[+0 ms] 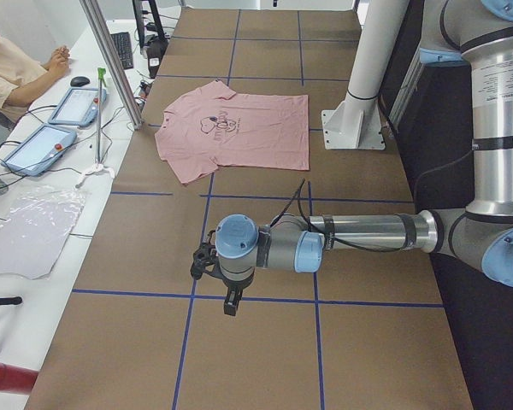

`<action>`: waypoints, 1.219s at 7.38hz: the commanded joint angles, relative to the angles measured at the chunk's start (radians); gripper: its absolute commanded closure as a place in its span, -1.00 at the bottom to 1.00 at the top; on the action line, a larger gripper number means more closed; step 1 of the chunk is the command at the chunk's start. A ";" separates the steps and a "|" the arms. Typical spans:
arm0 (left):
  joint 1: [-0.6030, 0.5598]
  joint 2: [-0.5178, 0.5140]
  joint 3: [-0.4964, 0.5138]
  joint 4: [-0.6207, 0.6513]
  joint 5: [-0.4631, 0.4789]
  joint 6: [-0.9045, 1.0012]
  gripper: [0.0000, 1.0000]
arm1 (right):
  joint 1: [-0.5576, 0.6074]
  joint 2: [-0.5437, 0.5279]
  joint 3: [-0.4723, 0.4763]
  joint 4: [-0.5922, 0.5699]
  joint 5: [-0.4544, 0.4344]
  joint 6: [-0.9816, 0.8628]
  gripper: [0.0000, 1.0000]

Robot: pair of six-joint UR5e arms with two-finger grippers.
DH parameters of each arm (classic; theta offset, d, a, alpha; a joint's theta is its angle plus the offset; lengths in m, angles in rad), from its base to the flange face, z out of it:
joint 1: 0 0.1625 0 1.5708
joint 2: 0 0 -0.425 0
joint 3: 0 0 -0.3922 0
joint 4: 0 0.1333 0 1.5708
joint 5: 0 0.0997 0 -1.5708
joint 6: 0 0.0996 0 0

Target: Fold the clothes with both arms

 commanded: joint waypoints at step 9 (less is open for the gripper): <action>0.005 -0.153 -0.012 -0.236 0.003 -0.005 -1.00 | -0.011 0.290 -0.040 0.032 0.144 0.032 -1.00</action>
